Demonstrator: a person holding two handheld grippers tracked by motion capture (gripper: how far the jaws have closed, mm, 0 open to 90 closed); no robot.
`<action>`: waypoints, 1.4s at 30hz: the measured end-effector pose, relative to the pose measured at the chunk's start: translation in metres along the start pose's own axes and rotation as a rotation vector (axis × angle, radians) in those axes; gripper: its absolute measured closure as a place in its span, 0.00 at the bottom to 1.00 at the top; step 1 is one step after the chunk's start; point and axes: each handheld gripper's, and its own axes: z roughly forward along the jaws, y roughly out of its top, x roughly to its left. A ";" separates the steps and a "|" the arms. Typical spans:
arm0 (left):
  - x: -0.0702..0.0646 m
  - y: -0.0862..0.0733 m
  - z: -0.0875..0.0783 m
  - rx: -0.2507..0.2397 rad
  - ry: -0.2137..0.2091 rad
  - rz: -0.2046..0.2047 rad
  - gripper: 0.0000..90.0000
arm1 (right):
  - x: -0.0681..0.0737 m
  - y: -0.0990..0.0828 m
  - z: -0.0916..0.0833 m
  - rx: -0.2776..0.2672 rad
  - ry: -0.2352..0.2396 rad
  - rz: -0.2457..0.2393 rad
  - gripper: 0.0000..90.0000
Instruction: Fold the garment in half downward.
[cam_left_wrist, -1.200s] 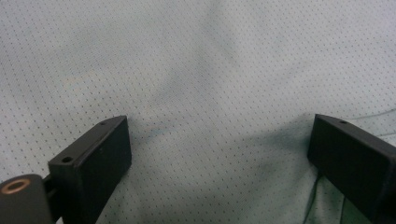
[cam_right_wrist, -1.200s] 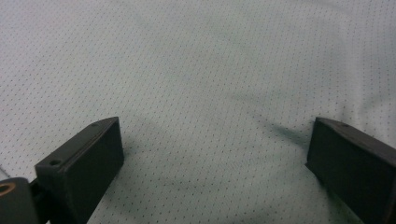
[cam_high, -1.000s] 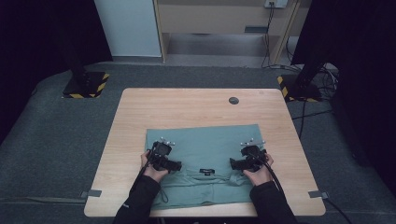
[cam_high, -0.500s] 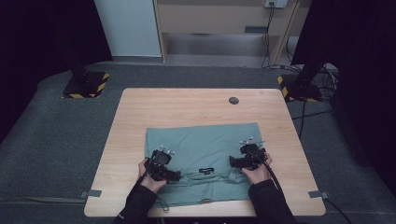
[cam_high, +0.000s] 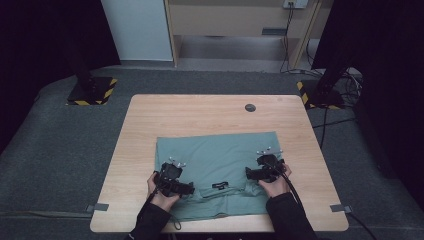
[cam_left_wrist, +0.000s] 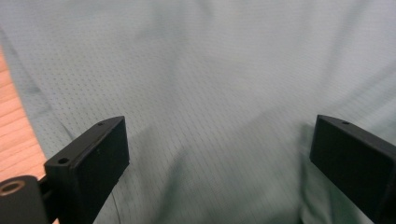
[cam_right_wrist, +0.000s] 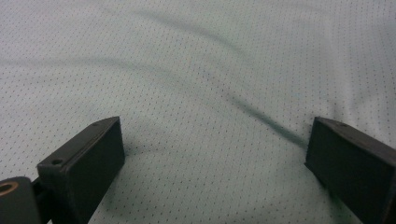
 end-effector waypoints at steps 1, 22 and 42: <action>-0.002 -0.002 0.001 0.010 0.003 0.007 0.04 | 0.000 0.000 0.000 0.002 -0.001 -0.001 0.05; -0.015 -0.012 -0.002 -0.001 0.008 0.050 0.04 | 0.019 -0.010 -0.020 0.025 -0.028 -0.106 0.06; -0.015 -0.007 0.002 0.001 0.001 0.044 0.02 | 0.029 -0.025 -0.032 0.025 -0.006 -0.148 0.07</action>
